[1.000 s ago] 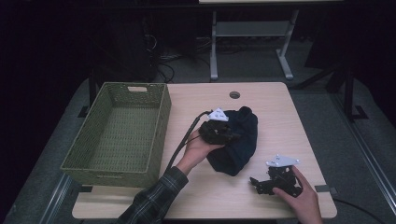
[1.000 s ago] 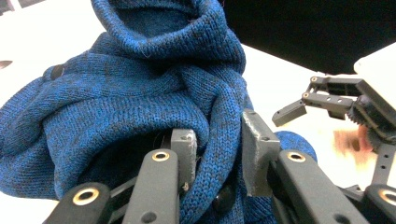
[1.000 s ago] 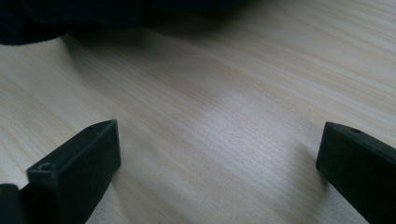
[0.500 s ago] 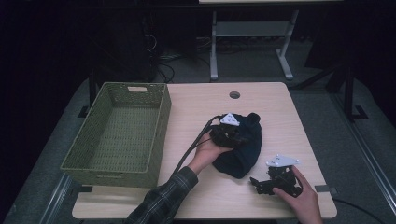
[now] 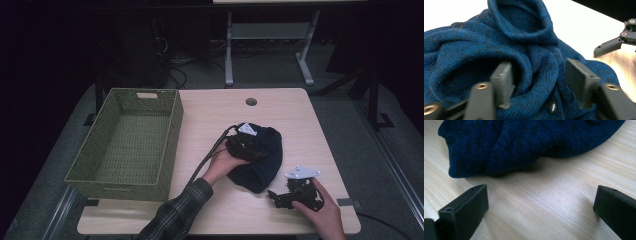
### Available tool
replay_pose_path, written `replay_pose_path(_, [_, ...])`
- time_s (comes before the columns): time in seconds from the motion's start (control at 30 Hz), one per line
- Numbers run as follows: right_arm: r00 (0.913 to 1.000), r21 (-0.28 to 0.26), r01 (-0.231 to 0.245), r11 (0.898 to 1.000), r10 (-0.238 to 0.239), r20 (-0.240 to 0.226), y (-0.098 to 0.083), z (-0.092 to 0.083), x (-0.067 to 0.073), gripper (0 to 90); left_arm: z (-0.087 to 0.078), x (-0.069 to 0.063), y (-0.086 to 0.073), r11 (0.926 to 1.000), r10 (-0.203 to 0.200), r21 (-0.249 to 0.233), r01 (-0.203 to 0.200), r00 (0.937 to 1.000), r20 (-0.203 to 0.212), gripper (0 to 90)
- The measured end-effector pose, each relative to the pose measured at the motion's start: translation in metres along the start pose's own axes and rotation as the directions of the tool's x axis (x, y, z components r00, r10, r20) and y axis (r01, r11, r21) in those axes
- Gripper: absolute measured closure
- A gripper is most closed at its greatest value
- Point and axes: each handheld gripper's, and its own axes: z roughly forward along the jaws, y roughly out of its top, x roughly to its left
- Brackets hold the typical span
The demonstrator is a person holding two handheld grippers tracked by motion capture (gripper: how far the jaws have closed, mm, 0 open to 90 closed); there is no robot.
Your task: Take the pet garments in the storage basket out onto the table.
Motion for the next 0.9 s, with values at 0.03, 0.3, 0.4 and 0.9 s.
replay_pose_path(0.03, [1.0,0.0,-0.001,1.0,0.001,0.0,0.0,0.0,0.0,0.0,-0.001,-0.001,0.0,0.9999,0.01,0.004,-0.01,0.9999,-0.003,31.1])
replay_pose_path(0.3, [1.0,0.001,-0.006,1.0,0.006,-0.001,0.0,0.0,0.0,0.0,-0.015,-0.008,0.006,0.9981,0.047,0.041,-0.046,0.9978,-0.046,13.2])
replay_pose_path(0.4, [1.0,-0.003,-0.003,1.0,0.003,-0.002,0.0,0.0,0.0,0.0,-0.024,-0.008,0.007,0.9974,0.058,0.046,-0.056,0.9971,-0.049,13.2])
replay_pose_path(0.9, [1.0,0.003,-0.005,1.0,0.005,-0.002,0.0,0.0,0.0,0.0,-0.067,-0.016,-0.006,0.9978,0.063,-0.013,-0.065,0.9941,-0.088,13.3])
